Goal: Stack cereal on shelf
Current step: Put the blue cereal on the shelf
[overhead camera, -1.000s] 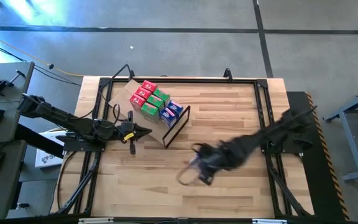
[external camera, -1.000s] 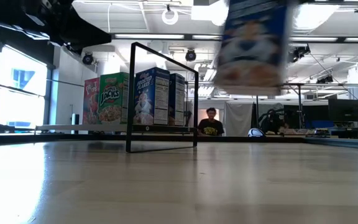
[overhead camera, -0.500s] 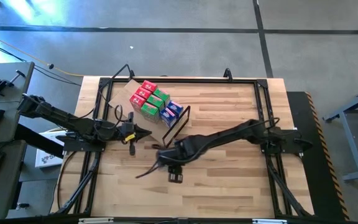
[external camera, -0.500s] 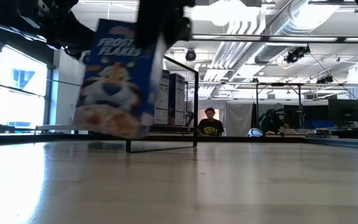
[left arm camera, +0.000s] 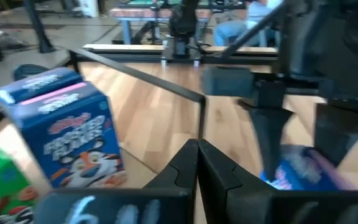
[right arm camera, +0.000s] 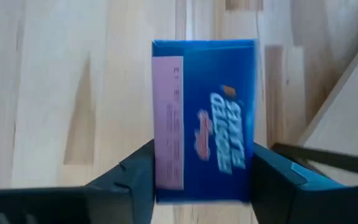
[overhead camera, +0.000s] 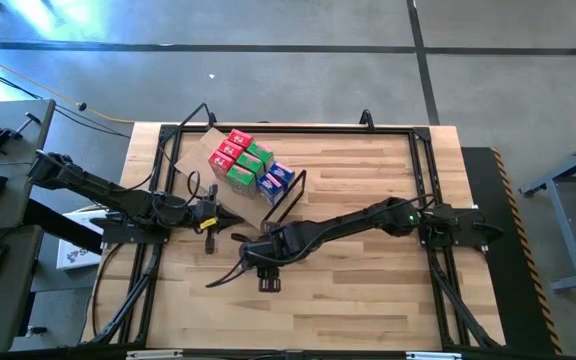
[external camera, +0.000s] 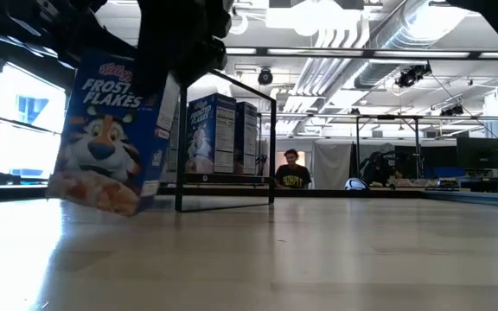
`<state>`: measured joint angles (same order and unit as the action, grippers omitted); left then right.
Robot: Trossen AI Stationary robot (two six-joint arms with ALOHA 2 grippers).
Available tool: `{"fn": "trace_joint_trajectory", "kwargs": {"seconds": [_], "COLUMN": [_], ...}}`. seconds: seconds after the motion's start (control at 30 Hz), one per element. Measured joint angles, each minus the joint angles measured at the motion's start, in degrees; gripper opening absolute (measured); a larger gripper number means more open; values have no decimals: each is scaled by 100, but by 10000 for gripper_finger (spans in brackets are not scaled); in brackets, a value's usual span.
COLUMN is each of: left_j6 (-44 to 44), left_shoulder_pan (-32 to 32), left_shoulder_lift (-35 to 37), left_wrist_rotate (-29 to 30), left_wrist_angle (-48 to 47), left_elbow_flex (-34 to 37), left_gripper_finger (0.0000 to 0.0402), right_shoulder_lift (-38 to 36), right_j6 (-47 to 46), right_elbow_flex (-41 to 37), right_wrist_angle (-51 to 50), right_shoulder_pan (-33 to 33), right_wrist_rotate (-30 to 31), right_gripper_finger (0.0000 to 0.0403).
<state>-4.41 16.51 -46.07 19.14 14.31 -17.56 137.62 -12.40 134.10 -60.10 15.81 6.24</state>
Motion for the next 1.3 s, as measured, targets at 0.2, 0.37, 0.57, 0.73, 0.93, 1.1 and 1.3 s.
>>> {"fn": "trace_joint_trajectory", "kwargs": {"seconds": [0.2, 0.37, 0.57, 0.73, 0.93, 1.1, 1.3], "left_j6": [3, 0, -46, 11, -199, -512, -903], "left_shoulder_pan": [59, 92, 95, 398, 868, 1232, 1369], "left_shoulder_lift": [-23, -26, -28, -158, -780, -1617, -2668], "left_wrist_rotate": [-125, -237, -769, -954, -718, -672, -648], "left_wrist_angle": [-7, 23, 13, -509, -2252, -3148, -4155], "left_elbow_flex": [2, 2, -108, -557, -1562, -2373, -3406], "left_gripper_finger": [24, 47, 19, 3, 65, 140, 221], "right_shoulder_lift": [0, -163, -819, -911, -1933, -3190, -4114], "right_j6": [94, 76, 94, 194, -67, -166, -17], "right_elbow_flex": [6, 72, 85, -799, -3355, -5683, -7419], "right_wrist_angle": [280, 132, -792, -455, 2034, 4559, 6816], "right_shoulder_pan": [7, 29, 569, 1006, 1098, 1152, 1262], "right_wrist_rotate": [83, -71, 996, 1371, 1621, 1670, 1776], "right_gripper_finger": [242, 244, 162, 43, 24, 9, 3]}}
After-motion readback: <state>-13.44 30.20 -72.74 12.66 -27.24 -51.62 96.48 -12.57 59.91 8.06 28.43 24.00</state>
